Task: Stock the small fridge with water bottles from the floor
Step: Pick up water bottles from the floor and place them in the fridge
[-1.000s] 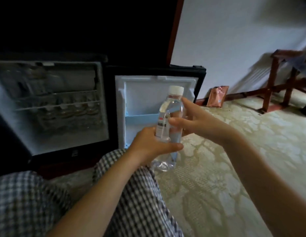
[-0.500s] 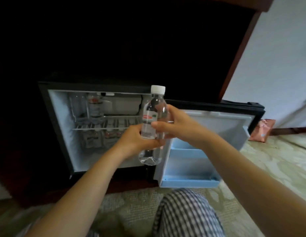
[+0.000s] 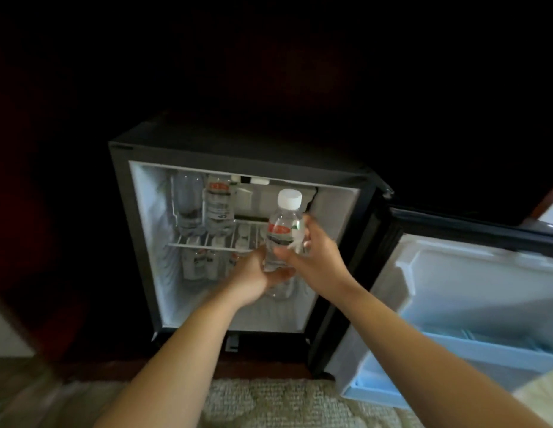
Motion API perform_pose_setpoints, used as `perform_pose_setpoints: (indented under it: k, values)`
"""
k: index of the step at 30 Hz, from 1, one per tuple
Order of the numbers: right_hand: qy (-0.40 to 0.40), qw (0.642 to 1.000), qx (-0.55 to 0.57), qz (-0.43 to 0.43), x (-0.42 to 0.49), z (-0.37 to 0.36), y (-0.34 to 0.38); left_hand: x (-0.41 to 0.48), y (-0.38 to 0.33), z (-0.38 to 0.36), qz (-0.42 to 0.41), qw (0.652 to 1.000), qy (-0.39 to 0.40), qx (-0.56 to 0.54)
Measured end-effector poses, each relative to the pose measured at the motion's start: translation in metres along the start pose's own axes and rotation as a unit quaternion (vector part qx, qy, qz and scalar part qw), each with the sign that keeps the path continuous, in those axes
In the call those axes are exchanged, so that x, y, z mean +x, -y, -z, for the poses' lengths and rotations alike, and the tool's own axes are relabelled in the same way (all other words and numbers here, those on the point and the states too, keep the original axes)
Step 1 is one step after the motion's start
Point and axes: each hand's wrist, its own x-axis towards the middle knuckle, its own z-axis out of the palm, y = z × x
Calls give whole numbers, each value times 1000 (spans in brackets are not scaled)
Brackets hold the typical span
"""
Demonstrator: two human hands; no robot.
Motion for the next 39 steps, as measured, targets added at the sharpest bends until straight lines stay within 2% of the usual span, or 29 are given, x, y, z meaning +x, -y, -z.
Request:
perform_pose_setpoints:
  k: [6, 11, 22, 27, 39]
  values:
    - [1, 1000, -15, -14, 29, -20, -14, 25, 19, 1, 45, 997, -62, 25]
    - [-15, 999, -2, -35, 48, -24, -18, 38, 18, 0, 65, 995, -68, 16]
    - [-53, 998, -13, 11, 82, -35, -19, 61, 26, 2, 13, 994, -99, -53]
    - [-45, 998, -10, 34, 89, -39, -20, 68, 26, 9, 5, 990, -133, -40]
    - [-55, 997, -48, -33, 112, -28, -30, 88, 27, -2, 15, 989, -137, -51]
